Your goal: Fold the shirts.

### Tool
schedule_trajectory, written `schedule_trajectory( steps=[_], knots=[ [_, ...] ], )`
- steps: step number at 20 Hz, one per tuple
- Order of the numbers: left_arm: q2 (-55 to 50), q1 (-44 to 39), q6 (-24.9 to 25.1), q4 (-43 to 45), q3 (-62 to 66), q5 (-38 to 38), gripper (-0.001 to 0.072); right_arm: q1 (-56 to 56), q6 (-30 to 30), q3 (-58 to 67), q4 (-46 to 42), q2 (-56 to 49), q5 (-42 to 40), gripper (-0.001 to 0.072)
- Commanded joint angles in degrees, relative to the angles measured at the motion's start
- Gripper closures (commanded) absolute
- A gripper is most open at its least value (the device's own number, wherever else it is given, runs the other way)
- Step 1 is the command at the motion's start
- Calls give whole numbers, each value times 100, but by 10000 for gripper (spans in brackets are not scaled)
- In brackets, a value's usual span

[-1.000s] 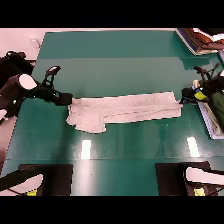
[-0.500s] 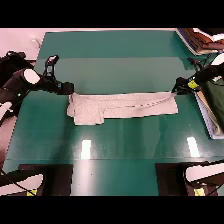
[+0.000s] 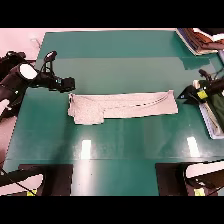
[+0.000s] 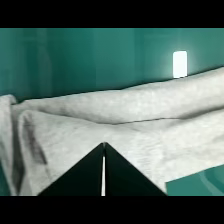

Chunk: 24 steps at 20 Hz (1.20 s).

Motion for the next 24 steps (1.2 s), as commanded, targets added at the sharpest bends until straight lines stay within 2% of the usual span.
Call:
schedule_trajectory(
  steps=[1, 3, 4, 5, 6, 7, 10, 13, 17, 24],
  knots=[
    [-33, -328, 48, -393, 22, 203, 685, -413, -553, -702, 988, -221, -164, 200],
    [-173, -737, 24, -400, 24, 420, 686, -269, -699, -780, 1399, -461, -208, 222],
    [-280, -929, -50, -402, 24, 518, 686, -153, -726, -778, 1563, -538, -280, 272],
    [-409, -1139, -68, -442, 28, 647, 686, -26, -763, -774, 1742, -584, -382, 283],
    [-577, -1338, -63, -544, 55, 774, 686, 127, -813, -728, 1871, -605, -490, 364],
    [-758, -1504, -57, -680, 138, 863, 686, 295, -911, -634, 1884, -608, -518, 520],
    [-1508, -1985, -55, -798, 809, 892, 686, 601, -951, -273, 1884, -411, -321, 694],
    [-2302, -2398, -52, -807, 1648, 782, 686, 857, -892, 341, 1880, 90, 76, 695],
    [-3086, -2669, -72, -837, 2415, 588, 686, 1381, -369, 1196, 1888, 887, 210, 695],
    [-3458, -2721, -293, -872, 2487, 831, 686, 2728, 98, 2140, 1939, 1390, 166, 695]
  ],
)
